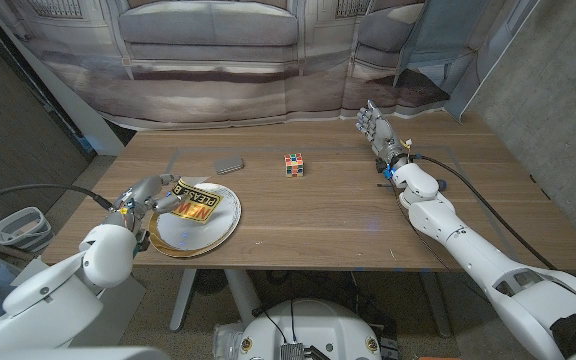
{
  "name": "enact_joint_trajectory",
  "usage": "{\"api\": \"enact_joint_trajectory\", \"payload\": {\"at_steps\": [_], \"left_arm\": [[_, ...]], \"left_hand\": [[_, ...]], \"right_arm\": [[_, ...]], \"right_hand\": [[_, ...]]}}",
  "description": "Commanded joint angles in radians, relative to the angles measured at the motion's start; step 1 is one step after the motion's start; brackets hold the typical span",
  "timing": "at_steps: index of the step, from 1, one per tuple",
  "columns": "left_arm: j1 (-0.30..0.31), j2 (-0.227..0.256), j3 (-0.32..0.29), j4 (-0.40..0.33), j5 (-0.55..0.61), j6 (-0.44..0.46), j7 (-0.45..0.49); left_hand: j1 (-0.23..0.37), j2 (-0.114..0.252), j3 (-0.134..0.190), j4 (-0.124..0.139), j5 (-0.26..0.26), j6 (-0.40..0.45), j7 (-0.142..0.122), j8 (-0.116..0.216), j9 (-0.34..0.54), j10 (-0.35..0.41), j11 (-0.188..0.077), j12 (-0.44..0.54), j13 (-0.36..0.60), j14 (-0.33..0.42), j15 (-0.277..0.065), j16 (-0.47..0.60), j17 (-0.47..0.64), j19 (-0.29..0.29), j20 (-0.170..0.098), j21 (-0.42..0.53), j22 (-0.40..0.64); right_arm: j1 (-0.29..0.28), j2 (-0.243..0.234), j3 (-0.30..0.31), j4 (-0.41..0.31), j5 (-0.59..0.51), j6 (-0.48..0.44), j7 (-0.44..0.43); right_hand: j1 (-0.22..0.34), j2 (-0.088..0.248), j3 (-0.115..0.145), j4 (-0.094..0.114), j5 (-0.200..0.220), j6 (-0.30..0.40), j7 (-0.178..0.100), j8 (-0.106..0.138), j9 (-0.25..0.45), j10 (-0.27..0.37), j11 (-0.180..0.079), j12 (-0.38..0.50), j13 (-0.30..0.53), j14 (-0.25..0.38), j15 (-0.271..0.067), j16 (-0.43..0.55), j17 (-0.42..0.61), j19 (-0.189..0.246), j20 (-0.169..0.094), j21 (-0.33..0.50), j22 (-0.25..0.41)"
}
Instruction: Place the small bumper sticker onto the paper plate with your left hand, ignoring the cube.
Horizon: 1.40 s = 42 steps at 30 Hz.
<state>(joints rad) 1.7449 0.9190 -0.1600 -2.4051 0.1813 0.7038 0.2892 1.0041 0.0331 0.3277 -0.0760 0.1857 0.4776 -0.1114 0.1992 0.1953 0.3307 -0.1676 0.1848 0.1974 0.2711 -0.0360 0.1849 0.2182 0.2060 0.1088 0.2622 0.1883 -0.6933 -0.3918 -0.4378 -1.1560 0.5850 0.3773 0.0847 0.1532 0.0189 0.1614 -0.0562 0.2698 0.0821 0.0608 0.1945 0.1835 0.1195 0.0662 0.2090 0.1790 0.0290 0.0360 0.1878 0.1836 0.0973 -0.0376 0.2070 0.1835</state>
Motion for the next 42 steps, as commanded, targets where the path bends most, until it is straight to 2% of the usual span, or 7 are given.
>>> {"api": "enact_joint_trajectory", "payload": {"at_steps": [1, 13, 17, 22, 31, 42], "left_arm": [[-0.010, 0.000, 0.002, 0.008, -0.033, 0.004, 0.012], [-0.003, 0.002, -0.003, 0.003, -0.062, 0.017, 0.022], [-0.004, 0.011, 0.002, -0.005, -0.060, 0.036, 0.029], [-0.001, 0.010, -0.005, -0.008, -0.069, 0.047, 0.031], [0.008, -0.011, -0.021, 0.013, -0.090, 0.006, 0.045], [-0.006, 0.002, -0.010, 0.023, -0.101, 0.005, 0.047]], "left_hand": [[-0.028, -0.009, -0.015, 0.006, 0.012, -0.011, -0.002, -0.007, 0.001, -0.014, 0.003, 0.004, 0.005, -0.010, -0.029, 0.004, 0.000, -0.009, 0.000, -0.002, 0.006], [-0.157, -0.051, -0.082, 0.066, 0.031, -0.061, 0.018, -0.013, -0.001, -0.053, 0.020, 0.005, 0.005, -0.040, -0.010, 0.008, -0.001, -0.039, 0.018, -0.018, 0.009], [-0.197, -0.066, -0.103, 0.084, 0.039, -0.077, 0.020, -0.013, 0.000, -0.065, 0.024, 0.006, 0.005, -0.049, -0.005, 0.009, -0.001, -0.048, 0.017, -0.022, 0.009], [-0.225, -0.076, -0.119, 0.097, 0.046, -0.092, 0.022, -0.014, 0.000, -0.075, 0.031, 0.006, 0.005, -0.060, 0.001, 0.008, -0.002, -0.057, 0.020, -0.027, 0.010], [-0.292, -0.102, -0.158, 0.127, 0.063, -0.137, 0.030, -0.017, 0.001, -0.100, 0.039, 0.006, 0.005, -0.084, 0.018, 0.007, -0.003, -0.081, 0.033, -0.036, 0.011], [-0.313, -0.108, -0.171, 0.137, 0.071, -0.147, 0.033, -0.014, 0.001, -0.108, 0.039, 0.007, 0.005, -0.088, 0.019, 0.009, -0.003, -0.086, 0.035, -0.038, 0.011]], "right_arm": [[0.001, 0.001, 0.002, -0.003, 0.001, 0.003, -0.004], [-0.002, -0.004, 0.004, -0.007, 0.002, 0.008, 0.001], [-0.002, -0.003, 0.006, -0.002, 0.005, 0.013, 0.006], [-0.005, -0.003, 0.008, -0.002, 0.009, 0.014, 0.006], [-0.009, -0.006, 0.010, -0.013, 0.008, 0.013, -0.001], [-0.015, -0.010, 0.011, -0.021, 0.007, 0.013, -0.005]], "right_hand": [[0.003, 0.005, 0.000, -0.001, -0.001, 0.001, -0.009, 0.000, 0.002, 0.005, -0.003, -0.001, 0.004, 0.005, 0.004, 0.001, 0.003, 0.006, -0.005, -0.003, 0.004], [0.005, 0.007, 0.000, -0.003, -0.001, 0.003, -0.012, 0.001, 0.002, 0.005, -0.003, -0.001, 0.004, 0.009, 0.007, 0.002, 0.003, 0.007, -0.002, -0.002, 0.004], [0.006, 0.008, 0.001, -0.003, -0.001, 0.004, -0.012, 0.001, 0.002, 0.005, -0.002, -0.001, 0.004, 0.010, 0.007, 0.002, 0.002, 0.008, -0.002, -0.002, 0.004], [0.007, 0.008, 0.001, -0.004, -0.002, 0.005, -0.012, 0.001, 0.002, 0.007, 0.001, 0.000, 0.004, 0.011, 0.007, 0.003, 0.002, 0.009, -0.001, -0.002, 0.004], [0.008, 0.009, 0.001, -0.005, -0.002, 0.007, -0.013, 0.002, 0.002, 0.008, 0.001, 0.000, 0.004, 0.013, 0.008, 0.003, 0.002, 0.011, -0.001, -0.001, 0.004], [0.009, 0.010, 0.000, -0.006, -0.003, 0.007, -0.014, 0.002, 0.002, 0.009, 0.001, 0.000, 0.004, 0.014, 0.008, 0.003, 0.002, 0.011, -0.001, -0.001, 0.004]]}}
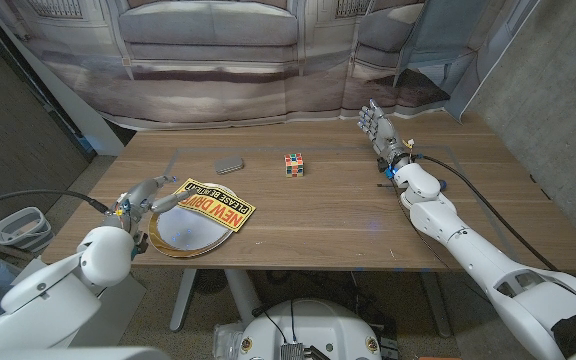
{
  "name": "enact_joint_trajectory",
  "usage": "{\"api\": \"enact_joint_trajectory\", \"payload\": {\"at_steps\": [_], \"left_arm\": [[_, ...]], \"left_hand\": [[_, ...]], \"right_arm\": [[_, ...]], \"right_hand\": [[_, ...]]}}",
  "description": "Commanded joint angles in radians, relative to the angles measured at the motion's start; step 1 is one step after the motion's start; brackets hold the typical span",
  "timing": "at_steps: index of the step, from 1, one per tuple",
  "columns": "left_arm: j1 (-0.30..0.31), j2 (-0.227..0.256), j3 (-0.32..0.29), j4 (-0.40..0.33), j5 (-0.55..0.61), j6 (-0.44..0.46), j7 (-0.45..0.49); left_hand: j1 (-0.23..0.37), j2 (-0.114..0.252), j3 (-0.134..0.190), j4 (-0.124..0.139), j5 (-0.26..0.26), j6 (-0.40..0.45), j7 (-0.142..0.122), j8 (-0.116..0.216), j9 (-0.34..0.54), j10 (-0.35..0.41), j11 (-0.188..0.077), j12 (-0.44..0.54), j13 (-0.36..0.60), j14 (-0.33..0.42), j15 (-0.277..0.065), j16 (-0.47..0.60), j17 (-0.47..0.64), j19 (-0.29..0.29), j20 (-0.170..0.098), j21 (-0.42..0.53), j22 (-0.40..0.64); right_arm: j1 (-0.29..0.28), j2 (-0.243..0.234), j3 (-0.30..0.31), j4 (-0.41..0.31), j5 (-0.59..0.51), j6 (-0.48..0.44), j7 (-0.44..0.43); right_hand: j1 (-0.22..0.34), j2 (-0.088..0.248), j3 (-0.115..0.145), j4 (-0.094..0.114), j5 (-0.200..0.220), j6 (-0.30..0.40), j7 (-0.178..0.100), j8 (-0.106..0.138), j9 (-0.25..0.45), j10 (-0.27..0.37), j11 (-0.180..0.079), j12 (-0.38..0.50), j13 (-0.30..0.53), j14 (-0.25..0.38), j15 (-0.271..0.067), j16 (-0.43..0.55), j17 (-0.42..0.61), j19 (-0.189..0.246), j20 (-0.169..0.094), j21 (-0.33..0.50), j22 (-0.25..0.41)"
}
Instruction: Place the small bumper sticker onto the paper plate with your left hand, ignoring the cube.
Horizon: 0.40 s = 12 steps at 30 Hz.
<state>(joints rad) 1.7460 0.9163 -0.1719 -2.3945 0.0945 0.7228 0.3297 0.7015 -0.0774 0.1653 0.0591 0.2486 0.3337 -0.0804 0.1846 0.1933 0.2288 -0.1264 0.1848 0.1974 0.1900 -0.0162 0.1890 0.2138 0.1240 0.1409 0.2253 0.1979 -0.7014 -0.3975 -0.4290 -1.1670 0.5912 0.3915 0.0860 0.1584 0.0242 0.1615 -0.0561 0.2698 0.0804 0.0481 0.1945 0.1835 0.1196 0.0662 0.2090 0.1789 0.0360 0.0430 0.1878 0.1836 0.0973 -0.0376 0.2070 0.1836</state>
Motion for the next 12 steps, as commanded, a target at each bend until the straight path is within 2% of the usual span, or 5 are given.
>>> {"api": "enact_joint_trajectory", "payload": {"at_steps": [1, 12], "left_arm": [[-0.009, 0.007, 0.005, 0.011, -0.013, -0.010, 0.009], [0.005, 0.011, -0.008, 0.007, -0.017, -0.021, 0.009]], "left_hand": [[-0.011, 0.002, -0.009, 0.002, 0.009, -0.003, 0.003, 0.001, 0.003, -0.006, -0.003, 0.008, 0.005, -0.006, -0.001, 0.005, 0.001, -0.003, 0.003, -0.001, 0.002], [-0.018, 0.003, -0.013, 0.006, 0.016, 0.000, 0.006, 0.006, 0.003, -0.007, -0.002, 0.010, 0.005, -0.007, -0.002, 0.007, 0.000, -0.002, 0.003, 0.000, 0.002]], "right_arm": [[-0.007, -0.004, 0.003, -0.012, 0.001, -0.002, -0.008], [-0.017, -0.008, 0.003, -0.032, 0.000, -0.009, -0.018]], "right_hand": [[0.004, 0.005, 0.000, -0.007, -0.003, 0.009, -0.001, 0.002, 0.002, 0.009, 0.000, 0.000, 0.004, 0.007, 0.001, 0.003, 0.002, 0.011, -0.001, -0.001, 0.004], [0.005, 0.005, 0.000, -0.007, -0.004, 0.009, 0.005, 0.001, 0.002, 0.009, 0.003, 0.000, 0.004, 0.008, 0.001, 0.002, 0.002, 0.011, 0.000, -0.002, 0.004]]}}
